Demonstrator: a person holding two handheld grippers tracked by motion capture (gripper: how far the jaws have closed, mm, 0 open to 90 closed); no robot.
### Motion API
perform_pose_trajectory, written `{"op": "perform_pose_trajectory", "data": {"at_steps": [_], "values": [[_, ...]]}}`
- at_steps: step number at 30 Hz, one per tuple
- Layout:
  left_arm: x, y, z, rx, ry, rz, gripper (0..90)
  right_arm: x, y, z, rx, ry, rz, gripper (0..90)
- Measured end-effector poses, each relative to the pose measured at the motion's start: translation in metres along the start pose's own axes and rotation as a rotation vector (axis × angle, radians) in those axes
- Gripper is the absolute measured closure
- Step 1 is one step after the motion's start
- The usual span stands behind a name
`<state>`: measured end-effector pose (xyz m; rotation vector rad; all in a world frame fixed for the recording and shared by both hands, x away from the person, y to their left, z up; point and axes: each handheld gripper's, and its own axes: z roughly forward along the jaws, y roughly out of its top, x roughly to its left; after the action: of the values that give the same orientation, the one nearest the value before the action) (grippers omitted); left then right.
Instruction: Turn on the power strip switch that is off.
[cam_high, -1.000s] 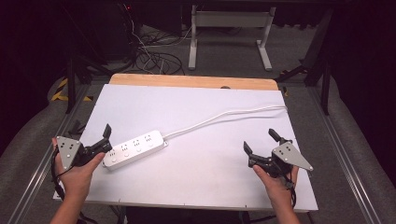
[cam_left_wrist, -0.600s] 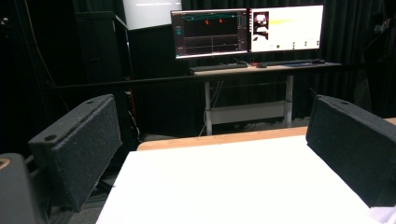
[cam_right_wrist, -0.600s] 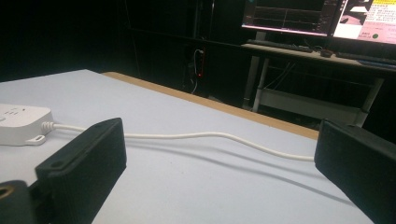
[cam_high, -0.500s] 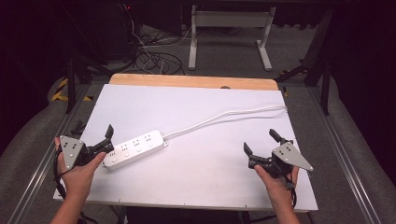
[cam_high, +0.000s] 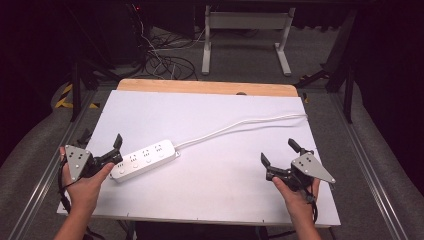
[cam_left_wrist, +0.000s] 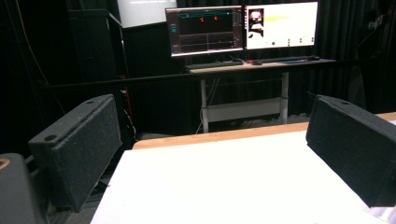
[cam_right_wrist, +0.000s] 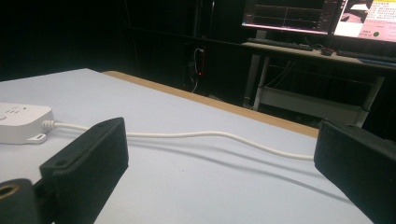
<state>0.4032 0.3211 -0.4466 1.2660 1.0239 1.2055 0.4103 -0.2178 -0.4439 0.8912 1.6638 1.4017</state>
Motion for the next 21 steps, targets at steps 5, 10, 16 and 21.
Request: {"op": "perform_pose_trajectory", "data": {"at_steps": [5,10,16,21], "values": [[-0.0009,-0.0004,0.0006,0.0,-0.005,0.0,3.8,0.0001,-0.0001,-0.0002,0.0,0.001,0.0,3.6],[-0.0011,-0.0005,0.001,0.001,-0.007,0.0,3.8,0.0,-0.0003,-0.0005,0.003,-0.002,-0.001,3.8],[-0.0012,-0.001,0.0015,0.004,-0.01,0.004,3.8,-0.0002,-0.0008,-0.0007,0.006,-0.005,0.001,3.9],[-0.001,-0.0015,0.0019,0.006,-0.011,0.003,3.8,-0.0003,-0.0009,-0.0008,0.006,-0.005,-0.001,4.0]]}}
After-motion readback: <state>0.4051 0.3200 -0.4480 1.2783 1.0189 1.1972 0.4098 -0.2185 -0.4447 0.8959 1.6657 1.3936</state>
